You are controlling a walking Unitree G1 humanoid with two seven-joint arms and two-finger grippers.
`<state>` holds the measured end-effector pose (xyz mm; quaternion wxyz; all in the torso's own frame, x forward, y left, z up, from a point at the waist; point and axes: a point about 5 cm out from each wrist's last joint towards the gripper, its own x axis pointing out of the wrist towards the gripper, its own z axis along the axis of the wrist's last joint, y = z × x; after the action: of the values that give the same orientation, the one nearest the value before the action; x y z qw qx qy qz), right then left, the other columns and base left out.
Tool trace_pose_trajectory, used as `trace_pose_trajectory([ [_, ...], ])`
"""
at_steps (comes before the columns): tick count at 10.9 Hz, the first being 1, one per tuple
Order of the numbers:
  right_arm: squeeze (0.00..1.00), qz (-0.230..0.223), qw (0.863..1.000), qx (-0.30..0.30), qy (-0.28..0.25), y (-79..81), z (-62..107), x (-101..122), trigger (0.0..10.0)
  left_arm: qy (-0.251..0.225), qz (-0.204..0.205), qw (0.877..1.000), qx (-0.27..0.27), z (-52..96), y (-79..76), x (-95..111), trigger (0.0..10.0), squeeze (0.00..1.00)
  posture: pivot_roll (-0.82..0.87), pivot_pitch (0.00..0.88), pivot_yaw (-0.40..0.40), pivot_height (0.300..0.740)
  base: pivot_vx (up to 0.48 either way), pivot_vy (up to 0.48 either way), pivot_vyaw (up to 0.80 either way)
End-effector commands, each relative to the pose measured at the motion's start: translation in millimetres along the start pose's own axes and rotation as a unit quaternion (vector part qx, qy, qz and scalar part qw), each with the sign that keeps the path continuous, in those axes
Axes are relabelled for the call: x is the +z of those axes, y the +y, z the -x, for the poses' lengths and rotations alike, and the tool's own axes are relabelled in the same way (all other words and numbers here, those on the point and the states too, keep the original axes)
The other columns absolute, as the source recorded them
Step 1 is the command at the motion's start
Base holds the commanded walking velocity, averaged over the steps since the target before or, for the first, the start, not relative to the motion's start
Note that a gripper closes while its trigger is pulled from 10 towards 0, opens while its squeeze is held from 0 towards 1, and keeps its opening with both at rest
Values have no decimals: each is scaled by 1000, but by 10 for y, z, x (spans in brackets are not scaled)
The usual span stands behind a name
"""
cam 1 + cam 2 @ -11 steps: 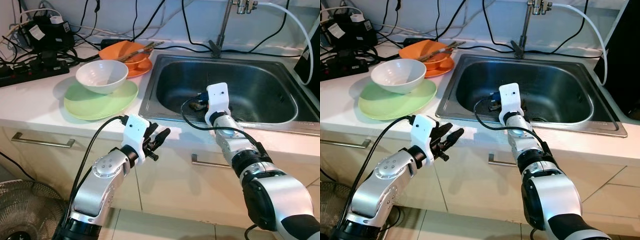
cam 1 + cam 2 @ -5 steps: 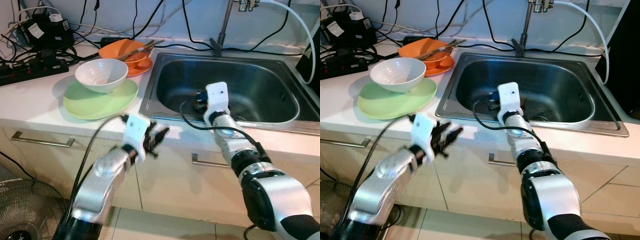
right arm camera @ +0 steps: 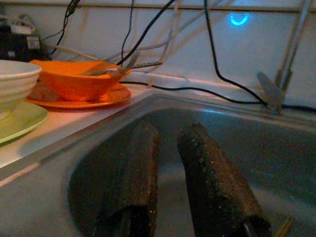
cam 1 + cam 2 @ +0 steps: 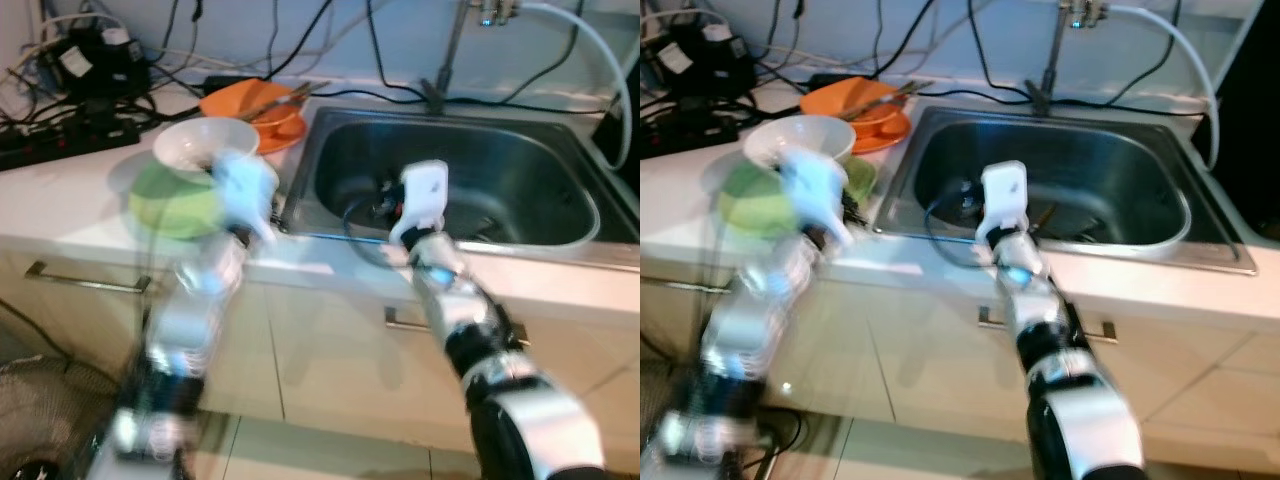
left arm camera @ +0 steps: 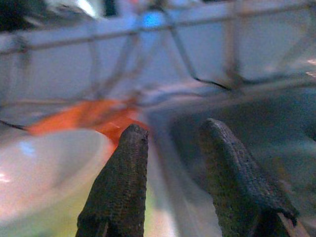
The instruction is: Kitchen organization
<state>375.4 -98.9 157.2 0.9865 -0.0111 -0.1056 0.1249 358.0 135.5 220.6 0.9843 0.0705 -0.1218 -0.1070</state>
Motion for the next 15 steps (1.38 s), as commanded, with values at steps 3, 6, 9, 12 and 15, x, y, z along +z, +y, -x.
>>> trace_pose_trajectory([
  [3,0,-17,1000,1,8,68,94,-48,10000,1,23,994,108,-188,492,94,10000,1000,141,2,23,740,0,0,0],
  [6,0,-20,1000,3,12,74,102,-24,10000,27,102,971,214,-256,827,53,10000,0,141,6,17,740,0,0,0],
  [9,0,-19,1000,7,18,55,113,-8,10000,57,186,941,276,-211,948,-87,10000,0,139,15,11,740,0,0,0],
  [12,0,-19,999,12,22,67,124,-7,10000,96,243,922,287,-191,917,-238,10000,0,142,20,9,740,0,0,0],
  [15,0,-19,999,15,26,70,143,-13,10000,120,285,910,276,-218,843,-308,10000,0,135,25,14,740,0,0,0],
])
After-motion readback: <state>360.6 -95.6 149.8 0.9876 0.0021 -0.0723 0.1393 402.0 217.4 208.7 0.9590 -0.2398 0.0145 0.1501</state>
